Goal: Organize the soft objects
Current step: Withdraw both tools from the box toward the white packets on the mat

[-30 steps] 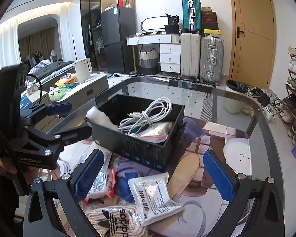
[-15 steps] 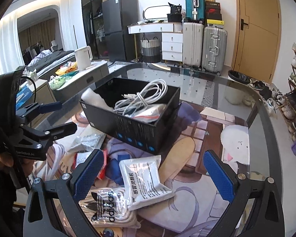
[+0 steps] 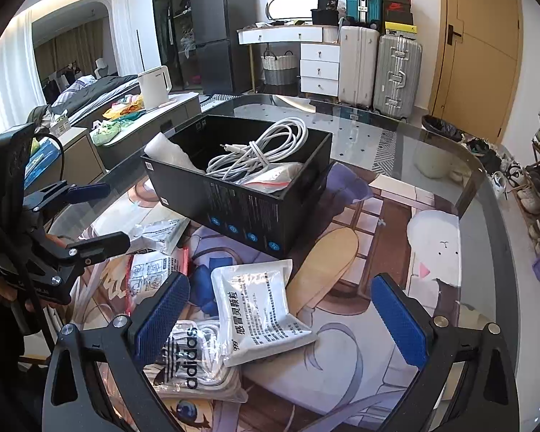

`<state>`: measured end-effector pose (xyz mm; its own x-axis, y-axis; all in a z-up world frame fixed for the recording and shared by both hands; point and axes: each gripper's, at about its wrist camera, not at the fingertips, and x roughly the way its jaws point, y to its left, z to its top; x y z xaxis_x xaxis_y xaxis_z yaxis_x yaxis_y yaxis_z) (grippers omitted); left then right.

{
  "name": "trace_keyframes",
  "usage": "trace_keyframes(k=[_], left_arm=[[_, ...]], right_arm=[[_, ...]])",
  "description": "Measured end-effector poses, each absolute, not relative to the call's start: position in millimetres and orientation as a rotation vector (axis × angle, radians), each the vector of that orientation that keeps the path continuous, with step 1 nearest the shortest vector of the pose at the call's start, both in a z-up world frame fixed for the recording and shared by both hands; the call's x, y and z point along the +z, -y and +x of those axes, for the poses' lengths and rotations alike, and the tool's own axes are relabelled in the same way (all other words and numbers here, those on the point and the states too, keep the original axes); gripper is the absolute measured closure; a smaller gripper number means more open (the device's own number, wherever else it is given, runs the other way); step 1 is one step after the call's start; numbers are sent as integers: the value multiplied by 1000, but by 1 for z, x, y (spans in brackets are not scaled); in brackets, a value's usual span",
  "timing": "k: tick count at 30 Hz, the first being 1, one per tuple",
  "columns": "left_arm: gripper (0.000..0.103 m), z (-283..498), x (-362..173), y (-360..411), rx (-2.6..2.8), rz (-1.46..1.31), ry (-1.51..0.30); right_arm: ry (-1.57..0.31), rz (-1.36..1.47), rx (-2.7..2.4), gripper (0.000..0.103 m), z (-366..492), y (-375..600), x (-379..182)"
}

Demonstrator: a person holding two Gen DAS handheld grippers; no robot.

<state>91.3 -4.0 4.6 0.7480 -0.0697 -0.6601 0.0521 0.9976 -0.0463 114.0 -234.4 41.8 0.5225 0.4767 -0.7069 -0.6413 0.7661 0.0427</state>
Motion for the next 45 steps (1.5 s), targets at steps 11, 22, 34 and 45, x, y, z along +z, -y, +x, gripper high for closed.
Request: trace_keyframes(k=[11,22,34,45], left_arm=[[0,101,-6,-5,-39,-54,-768],[0,111,-13,-10,-45,-47,-824],[0,120,-19,-11,-66,-65,-865],[0,125,-19,-14,-71,-74,-872]], right_arm=[[-866,-220,676,1,125,230,20],[-908,-186,677,1,132,225,12],[-951,-181,632,1,140,218,0],[-960,-212,600,1,141,215,-7]])
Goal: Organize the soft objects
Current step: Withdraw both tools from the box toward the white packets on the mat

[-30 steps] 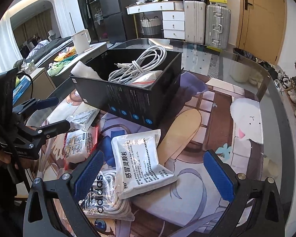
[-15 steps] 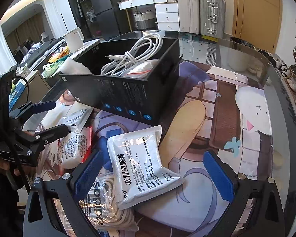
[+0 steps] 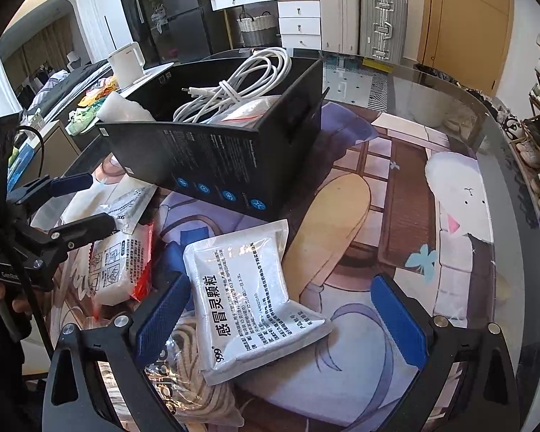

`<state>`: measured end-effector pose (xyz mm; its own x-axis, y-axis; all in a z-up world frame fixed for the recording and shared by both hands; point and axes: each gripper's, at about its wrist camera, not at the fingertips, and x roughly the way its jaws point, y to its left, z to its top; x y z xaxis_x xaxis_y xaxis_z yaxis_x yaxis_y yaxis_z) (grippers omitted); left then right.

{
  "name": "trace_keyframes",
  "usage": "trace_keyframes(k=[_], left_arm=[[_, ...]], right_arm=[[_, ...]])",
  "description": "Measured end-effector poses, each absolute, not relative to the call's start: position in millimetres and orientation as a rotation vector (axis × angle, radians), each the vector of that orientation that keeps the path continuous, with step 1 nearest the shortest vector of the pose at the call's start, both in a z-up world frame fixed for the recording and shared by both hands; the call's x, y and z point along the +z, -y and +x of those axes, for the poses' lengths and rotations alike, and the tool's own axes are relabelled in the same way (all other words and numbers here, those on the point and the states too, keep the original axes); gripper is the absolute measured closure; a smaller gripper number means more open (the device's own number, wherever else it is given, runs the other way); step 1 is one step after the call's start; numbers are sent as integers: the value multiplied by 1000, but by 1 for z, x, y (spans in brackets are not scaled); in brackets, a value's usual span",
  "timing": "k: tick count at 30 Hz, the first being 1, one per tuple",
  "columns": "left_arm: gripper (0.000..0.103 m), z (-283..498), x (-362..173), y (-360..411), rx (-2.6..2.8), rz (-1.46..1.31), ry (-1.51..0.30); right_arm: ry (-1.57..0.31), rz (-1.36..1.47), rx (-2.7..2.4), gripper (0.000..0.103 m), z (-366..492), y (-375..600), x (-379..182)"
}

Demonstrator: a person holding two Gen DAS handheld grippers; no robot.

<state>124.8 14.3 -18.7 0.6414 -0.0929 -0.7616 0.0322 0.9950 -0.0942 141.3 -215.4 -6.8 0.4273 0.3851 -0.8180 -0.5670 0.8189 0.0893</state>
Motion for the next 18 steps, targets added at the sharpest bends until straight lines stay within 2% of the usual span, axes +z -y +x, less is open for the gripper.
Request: trace_keyframes(k=[9,14,18], left_arm=[[0,129,-23,-7,-98,-48,-909],[0,132,-28,-4,-107,-35,-950],[1,131,-28,2,-113,-18,-952]], right_arm=[[-964,-246,602,2,137,211,-11],[-956,-253,610,17,137,211,-10],[-955,-253,615,21,137,213,-8]])
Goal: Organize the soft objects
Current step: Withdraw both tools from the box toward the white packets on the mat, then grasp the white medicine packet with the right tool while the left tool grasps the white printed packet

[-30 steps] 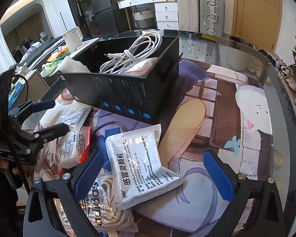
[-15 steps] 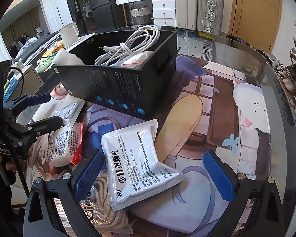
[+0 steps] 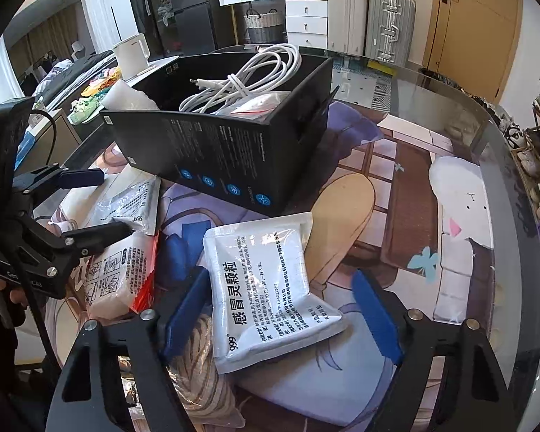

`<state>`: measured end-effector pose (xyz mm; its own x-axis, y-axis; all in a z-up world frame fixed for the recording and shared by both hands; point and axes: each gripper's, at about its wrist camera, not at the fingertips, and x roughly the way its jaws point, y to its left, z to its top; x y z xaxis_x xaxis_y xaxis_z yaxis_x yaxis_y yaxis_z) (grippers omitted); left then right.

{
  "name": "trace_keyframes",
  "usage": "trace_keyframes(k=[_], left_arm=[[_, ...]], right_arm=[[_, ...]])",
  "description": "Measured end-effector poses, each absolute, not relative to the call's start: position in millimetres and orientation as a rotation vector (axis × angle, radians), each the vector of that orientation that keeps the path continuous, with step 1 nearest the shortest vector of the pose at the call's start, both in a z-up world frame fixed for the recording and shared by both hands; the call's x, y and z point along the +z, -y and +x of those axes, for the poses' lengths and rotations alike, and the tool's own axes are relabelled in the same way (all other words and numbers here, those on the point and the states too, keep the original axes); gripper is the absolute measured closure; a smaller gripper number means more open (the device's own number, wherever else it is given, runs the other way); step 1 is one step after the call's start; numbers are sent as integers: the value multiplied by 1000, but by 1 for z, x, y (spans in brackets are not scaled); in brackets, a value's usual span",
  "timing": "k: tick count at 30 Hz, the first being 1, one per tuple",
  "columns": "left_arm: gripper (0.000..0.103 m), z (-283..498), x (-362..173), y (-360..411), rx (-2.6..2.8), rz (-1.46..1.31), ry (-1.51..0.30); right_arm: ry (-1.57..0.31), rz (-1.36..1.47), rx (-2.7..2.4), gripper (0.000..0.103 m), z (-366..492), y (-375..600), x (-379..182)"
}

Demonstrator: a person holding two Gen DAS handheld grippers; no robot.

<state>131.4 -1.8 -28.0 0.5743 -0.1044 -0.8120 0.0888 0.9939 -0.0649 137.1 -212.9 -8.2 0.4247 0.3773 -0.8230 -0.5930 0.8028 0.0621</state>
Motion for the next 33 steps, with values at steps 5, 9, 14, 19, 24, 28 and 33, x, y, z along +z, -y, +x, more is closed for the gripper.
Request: trace_keyframes(k=[5,9,14,19,24,28,33], left_arm=[[2,131,-28,7,-121,7,-953],[6,131,-29,12,-113,40,-951],[14,127,-27,15,-134,56,-932],[28,125,-24,21,-158,67,-916],[45,122,-21,29,-191,85,-897],[56,121,-19,33,-202,96,-889],[59,121,-18,33,-211,99,-886]], right_arm=[[-951,-266,615,22,136,213,-8],[-946,-279,614,26,135,213,-9],[-938,-292,612,30,134,213,-9],[-935,-300,613,33,134,213,-9],[-933,-303,617,35,133,213,-9],[-933,-304,619,37,133,213,-9],[-932,-305,623,41,132,213,-8]])
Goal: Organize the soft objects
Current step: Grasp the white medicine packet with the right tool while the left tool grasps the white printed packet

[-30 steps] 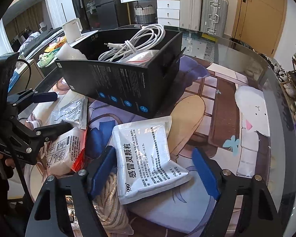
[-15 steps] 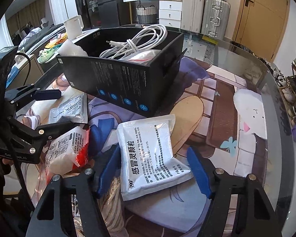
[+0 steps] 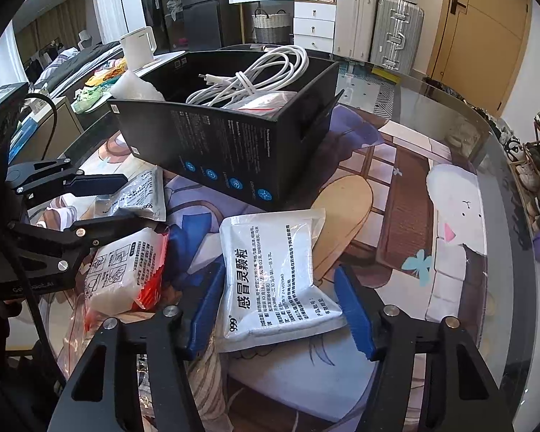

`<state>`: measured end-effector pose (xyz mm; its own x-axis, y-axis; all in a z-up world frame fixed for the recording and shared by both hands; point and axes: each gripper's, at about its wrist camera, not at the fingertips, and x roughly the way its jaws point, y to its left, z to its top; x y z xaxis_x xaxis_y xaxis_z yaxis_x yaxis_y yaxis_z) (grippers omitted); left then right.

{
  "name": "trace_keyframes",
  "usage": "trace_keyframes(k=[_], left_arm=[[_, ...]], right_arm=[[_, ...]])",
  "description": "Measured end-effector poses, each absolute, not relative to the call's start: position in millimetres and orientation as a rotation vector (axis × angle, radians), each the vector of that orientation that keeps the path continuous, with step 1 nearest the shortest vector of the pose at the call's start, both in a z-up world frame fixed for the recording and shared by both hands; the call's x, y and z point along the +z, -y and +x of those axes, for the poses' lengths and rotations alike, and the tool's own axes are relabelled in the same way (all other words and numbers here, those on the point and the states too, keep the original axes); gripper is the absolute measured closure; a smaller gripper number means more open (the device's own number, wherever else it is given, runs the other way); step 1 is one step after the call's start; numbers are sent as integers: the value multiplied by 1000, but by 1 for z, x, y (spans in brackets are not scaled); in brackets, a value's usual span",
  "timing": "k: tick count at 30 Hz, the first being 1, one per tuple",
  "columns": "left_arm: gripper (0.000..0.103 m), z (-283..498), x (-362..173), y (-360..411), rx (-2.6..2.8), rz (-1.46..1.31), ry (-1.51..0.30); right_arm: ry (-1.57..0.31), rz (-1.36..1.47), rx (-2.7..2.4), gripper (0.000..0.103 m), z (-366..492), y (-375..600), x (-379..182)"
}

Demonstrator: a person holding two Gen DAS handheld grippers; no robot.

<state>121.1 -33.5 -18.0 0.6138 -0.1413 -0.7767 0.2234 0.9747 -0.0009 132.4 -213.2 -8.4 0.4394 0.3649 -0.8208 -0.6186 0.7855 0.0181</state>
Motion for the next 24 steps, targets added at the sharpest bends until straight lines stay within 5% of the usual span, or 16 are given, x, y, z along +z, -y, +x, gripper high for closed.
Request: trace_keyframes(k=[15,24], left_arm=[[64,116,-17,36,-215,92,-882],[67,108,-13,34,-220,74,-877]], right_arm=[[-914,-313,654,57,127,214,-4],[-889,-308,667,59,122,217,4]])
